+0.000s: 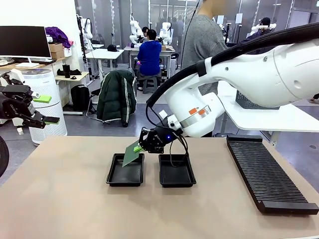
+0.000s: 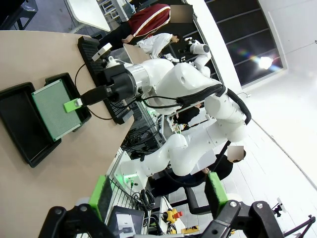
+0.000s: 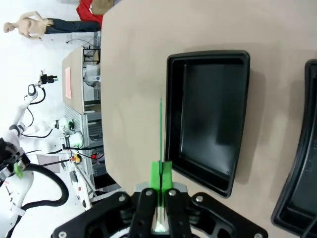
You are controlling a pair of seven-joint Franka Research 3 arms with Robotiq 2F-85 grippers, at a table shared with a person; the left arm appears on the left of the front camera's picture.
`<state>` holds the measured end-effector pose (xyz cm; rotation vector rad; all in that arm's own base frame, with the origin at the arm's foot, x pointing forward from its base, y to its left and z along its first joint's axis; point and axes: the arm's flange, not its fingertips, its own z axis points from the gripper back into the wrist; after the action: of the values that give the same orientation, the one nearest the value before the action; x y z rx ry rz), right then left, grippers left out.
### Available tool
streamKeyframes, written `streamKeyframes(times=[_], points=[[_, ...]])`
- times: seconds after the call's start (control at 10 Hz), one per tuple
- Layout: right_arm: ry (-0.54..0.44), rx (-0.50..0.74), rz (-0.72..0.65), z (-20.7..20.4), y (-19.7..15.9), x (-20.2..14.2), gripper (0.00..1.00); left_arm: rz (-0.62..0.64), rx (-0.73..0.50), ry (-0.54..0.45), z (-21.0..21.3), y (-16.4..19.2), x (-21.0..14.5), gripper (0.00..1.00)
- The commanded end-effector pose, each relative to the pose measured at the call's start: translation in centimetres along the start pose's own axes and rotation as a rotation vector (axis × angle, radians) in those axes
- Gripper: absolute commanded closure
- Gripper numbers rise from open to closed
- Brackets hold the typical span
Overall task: Inspect and transfer BCBs to ESD trays.
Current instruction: Pick up the Blank PCB from the PCB Rack and place it in the left ESD tray.
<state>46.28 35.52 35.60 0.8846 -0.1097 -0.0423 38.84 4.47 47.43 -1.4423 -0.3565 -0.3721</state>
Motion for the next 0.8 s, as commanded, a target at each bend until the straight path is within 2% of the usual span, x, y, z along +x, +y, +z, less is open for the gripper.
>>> streamKeyframes(times=[0.0, 0.7], points=[[-0.025, -0.02, 0.015, -2.4, 0.3, 0.7, 0.98, 0.001, -0.002, 0.0, 0.1, -0.1, -0.1, 0.0], [0.006, -0.048, 0.006, -6.2, -0.6, 1.8, 0.98, 0.001, -0.002, 0.0, 0.1, -0.1, -0.1, 0.0]])
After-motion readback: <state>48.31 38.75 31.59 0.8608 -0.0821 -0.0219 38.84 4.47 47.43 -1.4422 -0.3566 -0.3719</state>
